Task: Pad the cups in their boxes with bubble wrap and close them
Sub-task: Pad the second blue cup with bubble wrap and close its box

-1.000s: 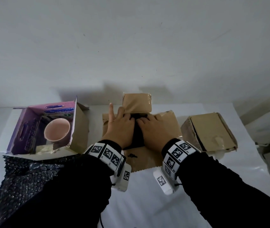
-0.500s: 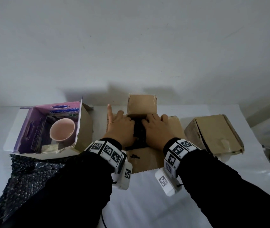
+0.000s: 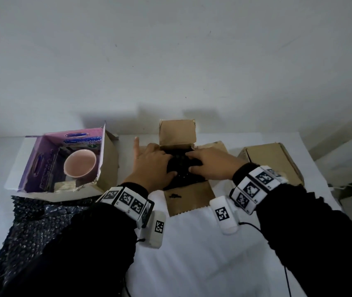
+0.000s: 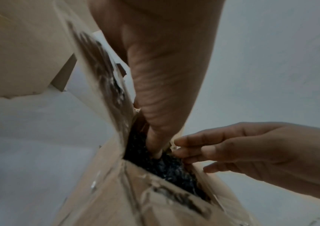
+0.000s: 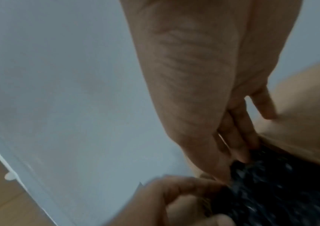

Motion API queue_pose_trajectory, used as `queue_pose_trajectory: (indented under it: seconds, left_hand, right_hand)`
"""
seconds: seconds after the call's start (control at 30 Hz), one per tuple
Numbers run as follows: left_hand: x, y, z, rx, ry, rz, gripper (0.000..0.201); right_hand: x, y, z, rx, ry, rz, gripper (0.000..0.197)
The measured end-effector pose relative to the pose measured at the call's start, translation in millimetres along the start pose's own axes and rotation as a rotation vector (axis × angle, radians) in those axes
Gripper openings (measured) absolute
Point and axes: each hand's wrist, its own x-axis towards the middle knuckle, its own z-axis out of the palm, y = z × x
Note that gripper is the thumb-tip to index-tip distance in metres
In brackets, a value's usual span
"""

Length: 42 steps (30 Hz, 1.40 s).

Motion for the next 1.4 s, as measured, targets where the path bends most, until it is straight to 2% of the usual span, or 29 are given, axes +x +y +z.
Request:
queue_pose_trajectory:
  seconds: [0.13, 0.23, 0.33, 0.57, 0.73, 0.9, 1.03, 1.1, 1.17, 1.23, 1.27, 1.33, 1.4]
  left_hand:
    - [-11, 0, -1, -0.013, -0.043, 0.001, 0.055]
    - [-11, 6, 0, -0.015, -0.041, -0.057, 0.049]
    - [-7, 10, -1, 0.021, -0.048, -0.079, 0.041]
    - [7, 9, 1, 0.094, -0.087, -0.066, 0.052]
    - [8, 9, 3, 0.068, -0.079, -0.065, 0.053]
    - [10, 0, 1, -0.059, -0.154, -0.015, 0.062]
    - [4, -9, -1, -0.112, -0.152, 0.029, 0.067]
    - [-3, -16, -3, -0.167, -0.066, 0.013, 0.067]
    - [-14, -24, -3, -0.252, 0.068, -0.091, 0.070]
    - [-25, -33, 1, -0.394, 0.136, -0.246, 0.076]
    - [-30, -37, 5, -0.486, 0.114, -0.309, 0.081]
    - [-35, -40, 13, -0.668, 0.042, -0.385, 0.087]
    - [-38, -42, 14, -0.809, 0.059, -0.435, 0.092]
  right_hand:
    - [-5, -4, -14, -0.003, -0.021, -0.013, 0.042]
    - [4, -12, -10, -0.055, 0.039, -0.038, 0.043]
    - [20, -14, 5, -0.227, 0.040, -0.048, 0.051]
    - [37, -9, 18, -0.416, 0.088, -0.081, 0.060]
    - [39, -3, 24, -0.410, 0.113, -0.087, 0.058]
    - [39, 4, 3, -0.156, -0.082, -0.023, 0.069]
    - [31, 4, 14, -0.340, 0.051, -0.093, 0.058]
    - [29, 8, 13, -0.203, 0.074, -0.095, 0.044]
    - [32, 17, 0, 0.088, 0.221, -0.058, 0.027]
    - [39, 27, -13, 0.235, 0.460, 0.014, 0.028]
    - [42, 28, -18, 0.276, 0.488, 0.059, 0.036]
    - [50, 26, -22, 0.473, 0.363, 0.132, 0.052]
    - [53, 21, -20, 0.740, 0.293, 0.170, 0.051]
